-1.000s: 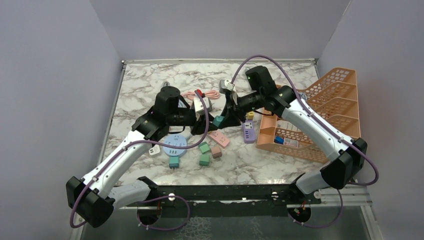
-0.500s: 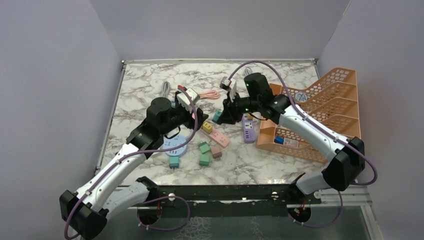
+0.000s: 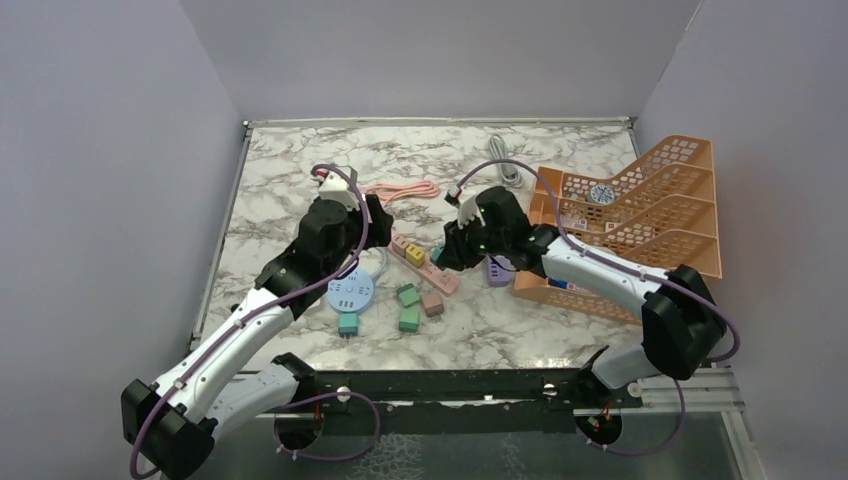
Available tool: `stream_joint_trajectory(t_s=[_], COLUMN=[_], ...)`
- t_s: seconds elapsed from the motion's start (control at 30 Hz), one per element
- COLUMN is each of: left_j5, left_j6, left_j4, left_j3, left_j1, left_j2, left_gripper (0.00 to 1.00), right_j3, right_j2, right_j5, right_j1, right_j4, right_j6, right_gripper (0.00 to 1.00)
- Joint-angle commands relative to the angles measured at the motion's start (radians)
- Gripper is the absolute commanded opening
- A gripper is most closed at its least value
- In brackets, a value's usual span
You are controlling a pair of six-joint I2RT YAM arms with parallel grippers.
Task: Insert the plug
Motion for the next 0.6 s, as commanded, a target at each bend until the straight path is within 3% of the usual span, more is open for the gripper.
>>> stream_joint_trajectory(t_s=[0.0,0.57], left_j5=[-0.089,-0.098], left_j6=[-0.082,-0.071], left_j4=[-0.026,-0.034], left_j3=[-0.011,-0.010], left_j1=[-0.002,-0.002], left_j2=[-0.041,-0.036], left_gripper=[0.73,0.73], right_j3=[-0.023,-0.006], right_j2=[0.053,0.174], right_j5=[0.165,0.301], right_j1=[0.059,0.121], right_j4=[0.135,0.208], right_j6=[0.041,-0.006], right_gripper=[0.01,0.01])
